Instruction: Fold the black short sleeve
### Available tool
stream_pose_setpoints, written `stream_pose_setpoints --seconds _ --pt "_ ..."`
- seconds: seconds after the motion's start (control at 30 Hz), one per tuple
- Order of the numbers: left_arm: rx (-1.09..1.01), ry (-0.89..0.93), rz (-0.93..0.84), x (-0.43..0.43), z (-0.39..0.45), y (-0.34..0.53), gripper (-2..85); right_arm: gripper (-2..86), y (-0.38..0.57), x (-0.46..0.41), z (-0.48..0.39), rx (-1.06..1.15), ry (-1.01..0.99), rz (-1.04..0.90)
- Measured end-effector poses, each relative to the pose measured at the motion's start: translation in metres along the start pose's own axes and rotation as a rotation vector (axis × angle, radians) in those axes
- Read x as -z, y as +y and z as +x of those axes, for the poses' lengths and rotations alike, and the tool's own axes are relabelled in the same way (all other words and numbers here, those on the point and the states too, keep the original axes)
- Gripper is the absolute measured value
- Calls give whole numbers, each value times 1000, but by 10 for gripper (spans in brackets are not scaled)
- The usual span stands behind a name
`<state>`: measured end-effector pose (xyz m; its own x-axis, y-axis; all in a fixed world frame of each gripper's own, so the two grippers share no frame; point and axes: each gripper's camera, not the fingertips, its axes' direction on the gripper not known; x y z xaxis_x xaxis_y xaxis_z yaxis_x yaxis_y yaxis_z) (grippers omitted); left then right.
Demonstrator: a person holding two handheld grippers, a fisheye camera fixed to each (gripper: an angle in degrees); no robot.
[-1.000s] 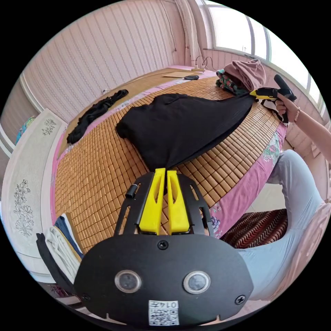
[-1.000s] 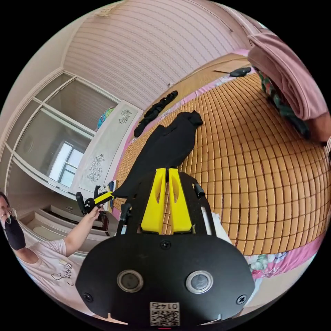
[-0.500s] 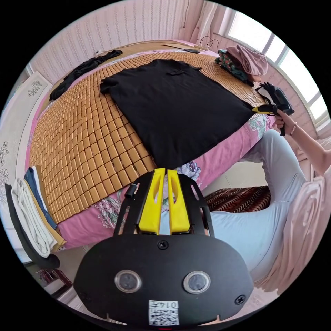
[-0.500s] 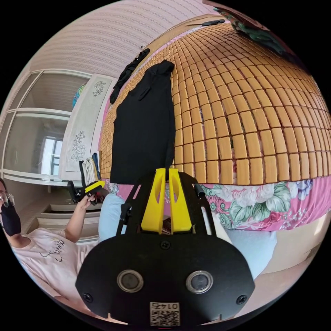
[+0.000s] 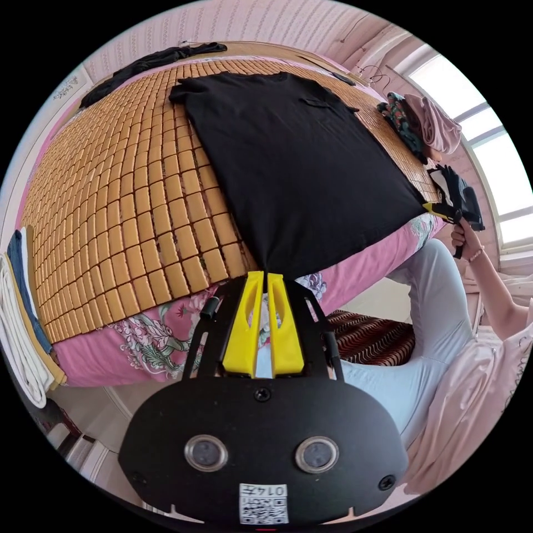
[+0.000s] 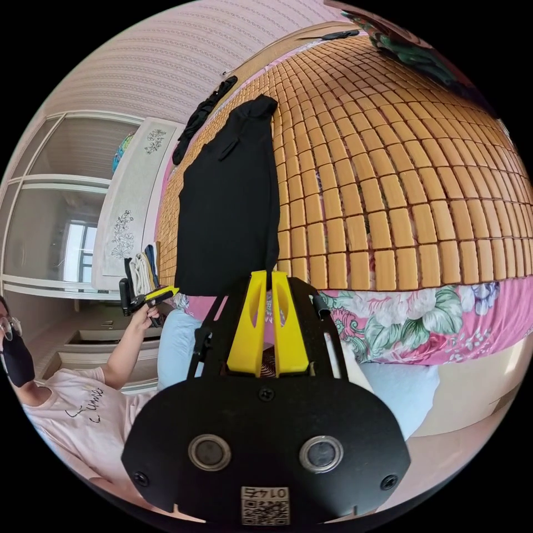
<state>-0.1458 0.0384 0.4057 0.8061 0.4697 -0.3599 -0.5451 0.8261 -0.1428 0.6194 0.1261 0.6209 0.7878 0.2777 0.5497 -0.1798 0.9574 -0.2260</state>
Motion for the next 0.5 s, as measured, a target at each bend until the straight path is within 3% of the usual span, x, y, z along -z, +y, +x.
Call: stream_pose_setpoints --seconds 0.3,0.5 --pt "-98 39 -72 5 17 52 -8 9 10 -7 -23 118 135 -226" --pt "-80 -165 -93 0 21 73 6 19 12 -17 -37 199 301 -315"
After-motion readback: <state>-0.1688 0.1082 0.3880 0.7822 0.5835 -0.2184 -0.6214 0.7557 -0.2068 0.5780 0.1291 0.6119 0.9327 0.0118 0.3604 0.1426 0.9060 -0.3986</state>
